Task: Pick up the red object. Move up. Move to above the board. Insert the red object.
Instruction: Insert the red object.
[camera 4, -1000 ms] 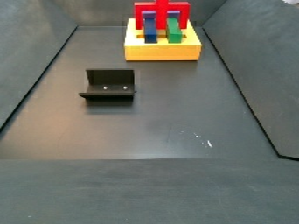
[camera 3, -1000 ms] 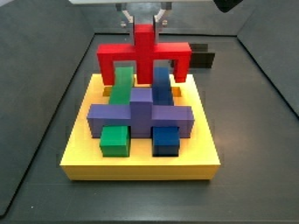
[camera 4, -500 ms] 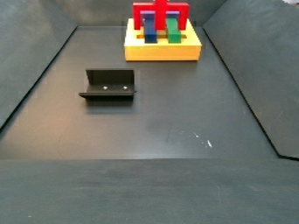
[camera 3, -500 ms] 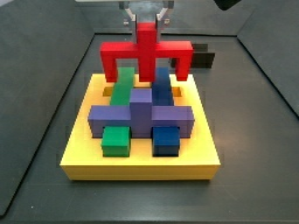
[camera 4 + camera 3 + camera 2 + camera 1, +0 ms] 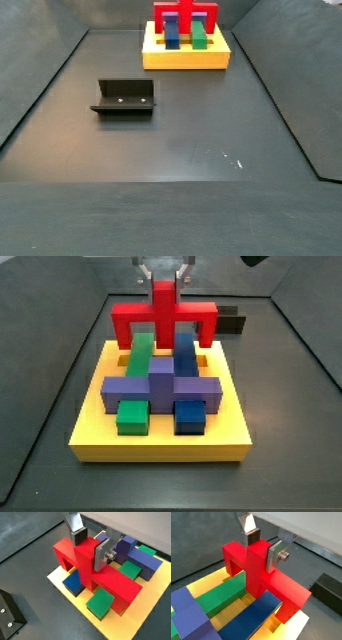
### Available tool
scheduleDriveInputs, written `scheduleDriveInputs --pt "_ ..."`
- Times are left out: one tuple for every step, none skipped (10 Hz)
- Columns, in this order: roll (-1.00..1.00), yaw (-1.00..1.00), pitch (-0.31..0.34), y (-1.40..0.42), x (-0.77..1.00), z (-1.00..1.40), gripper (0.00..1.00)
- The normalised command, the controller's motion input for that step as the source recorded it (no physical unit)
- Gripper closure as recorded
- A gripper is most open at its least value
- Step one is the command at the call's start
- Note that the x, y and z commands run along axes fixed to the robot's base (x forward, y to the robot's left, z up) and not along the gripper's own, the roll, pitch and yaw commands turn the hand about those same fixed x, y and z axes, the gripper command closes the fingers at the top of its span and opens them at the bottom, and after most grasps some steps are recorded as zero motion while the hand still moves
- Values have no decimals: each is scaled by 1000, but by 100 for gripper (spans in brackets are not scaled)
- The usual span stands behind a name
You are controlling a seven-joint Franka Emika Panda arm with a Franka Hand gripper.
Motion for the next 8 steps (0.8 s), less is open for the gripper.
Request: scheduleDriveInputs --pt "-33 0 -61 0 69 -214 100" --pt "-24 0 -57 0 9 -220 100" --pt "-3 0 -46 0 0 -189 100" --pt "0 0 10 0 3 0 100" --pt "0 0 21 -26 0 69 100" --pt "0 0 29 -174 6 60 100" --pt "0 0 0 -51 0 0 100" --pt "0 0 0 0 -69 -31 100"
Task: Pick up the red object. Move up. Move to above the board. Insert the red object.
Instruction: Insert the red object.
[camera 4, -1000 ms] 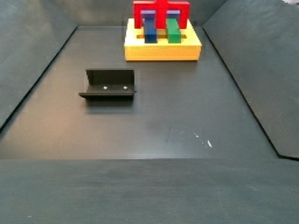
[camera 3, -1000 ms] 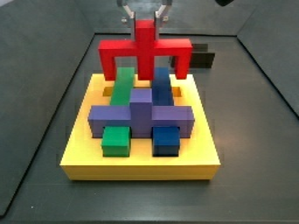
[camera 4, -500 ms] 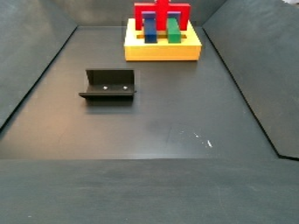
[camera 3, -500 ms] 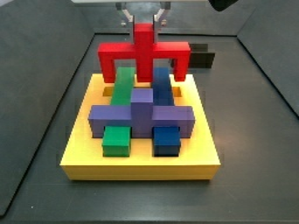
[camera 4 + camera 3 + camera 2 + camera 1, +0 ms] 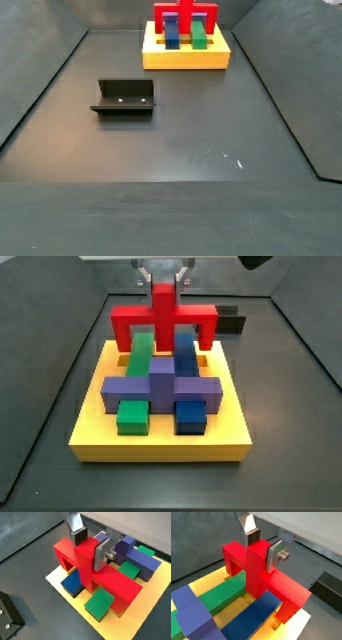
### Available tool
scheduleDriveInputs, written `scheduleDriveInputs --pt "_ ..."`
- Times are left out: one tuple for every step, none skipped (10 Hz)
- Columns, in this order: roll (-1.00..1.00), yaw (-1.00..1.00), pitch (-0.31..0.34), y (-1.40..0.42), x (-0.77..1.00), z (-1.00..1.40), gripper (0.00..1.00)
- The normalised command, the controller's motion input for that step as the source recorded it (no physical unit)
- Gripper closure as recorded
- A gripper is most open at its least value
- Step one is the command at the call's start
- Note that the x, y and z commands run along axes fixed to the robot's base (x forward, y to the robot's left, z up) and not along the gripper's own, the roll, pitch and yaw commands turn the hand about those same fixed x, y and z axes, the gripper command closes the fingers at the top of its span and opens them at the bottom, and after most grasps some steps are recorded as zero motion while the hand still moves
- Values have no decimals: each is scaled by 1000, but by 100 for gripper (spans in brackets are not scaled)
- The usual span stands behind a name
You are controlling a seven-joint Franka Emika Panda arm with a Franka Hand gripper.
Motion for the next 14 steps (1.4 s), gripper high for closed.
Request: scheduleDriveInputs --pt "0 0 0 0 -171 0 100" --pt "0 0 0 0 -114 0 100" --pt "0 0 0 -66 23 -43 100" --pt "0 0 0 -37 109 -123 100" --pt "30 0 0 0 111 -209 100" --pt "50 0 0 0 71 -257 100" --pt "37 0 0 0 54 -249 100" --pt "49 0 0 0 0 -303 100" --pt "0 0 -3 0 0 -266 100" --pt "-24 0 -23 0 0 -211 100" --pt "-70 0 0 -74 94 -91 100" --pt "0 -54 0 0 26 -234 100" --pt "-14 -29 0 -51 40 -166 100" --pt "-16 -20 0 -6 134 -234 100"
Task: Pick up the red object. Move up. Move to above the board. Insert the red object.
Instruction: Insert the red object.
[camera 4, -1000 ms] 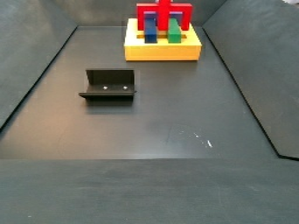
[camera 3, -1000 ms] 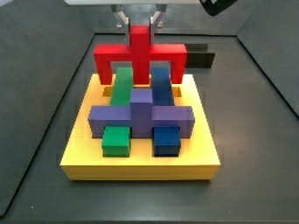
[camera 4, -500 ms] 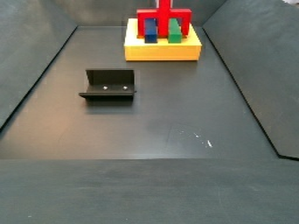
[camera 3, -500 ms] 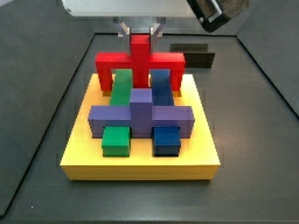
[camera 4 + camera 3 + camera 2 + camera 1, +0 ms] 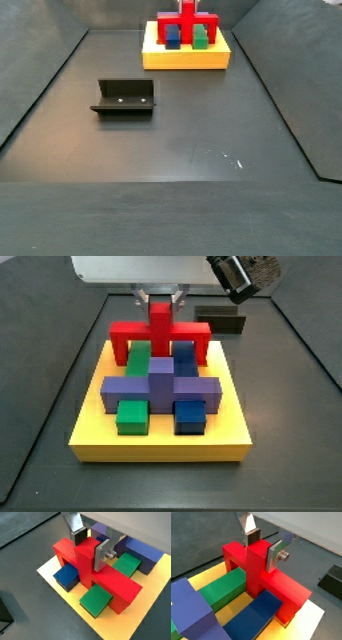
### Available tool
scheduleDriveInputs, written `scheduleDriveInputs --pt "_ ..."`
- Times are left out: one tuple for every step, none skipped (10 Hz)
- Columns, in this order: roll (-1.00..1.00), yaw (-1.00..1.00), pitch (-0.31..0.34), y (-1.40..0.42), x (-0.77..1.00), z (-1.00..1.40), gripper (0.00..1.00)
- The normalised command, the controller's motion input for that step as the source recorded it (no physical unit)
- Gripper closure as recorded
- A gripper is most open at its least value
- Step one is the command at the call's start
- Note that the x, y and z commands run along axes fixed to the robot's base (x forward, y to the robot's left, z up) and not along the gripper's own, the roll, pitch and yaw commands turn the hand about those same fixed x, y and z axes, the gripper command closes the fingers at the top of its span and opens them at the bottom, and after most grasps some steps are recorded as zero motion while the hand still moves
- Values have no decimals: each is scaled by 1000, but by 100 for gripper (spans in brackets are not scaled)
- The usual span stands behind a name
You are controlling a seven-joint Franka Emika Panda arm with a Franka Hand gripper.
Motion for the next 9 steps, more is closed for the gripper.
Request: scheduleDriveInputs --pt "-1 0 0 -209 323 -186 100" --pt "0 0 19 -237 383 -143 100" --pt "29 -54 0 0 226 -271 100" --pt "49 -89 0 174 0 -320 100" --pt "-14 -23 -76 269 -151 -586 100" --pt "-134 0 -154 269 -180 -674 100" --pt "-51 0 -103 31 0 -611 100" --pt "31 0 0 0 0 -97 100" --pt "0 0 0 0 0 0 100"
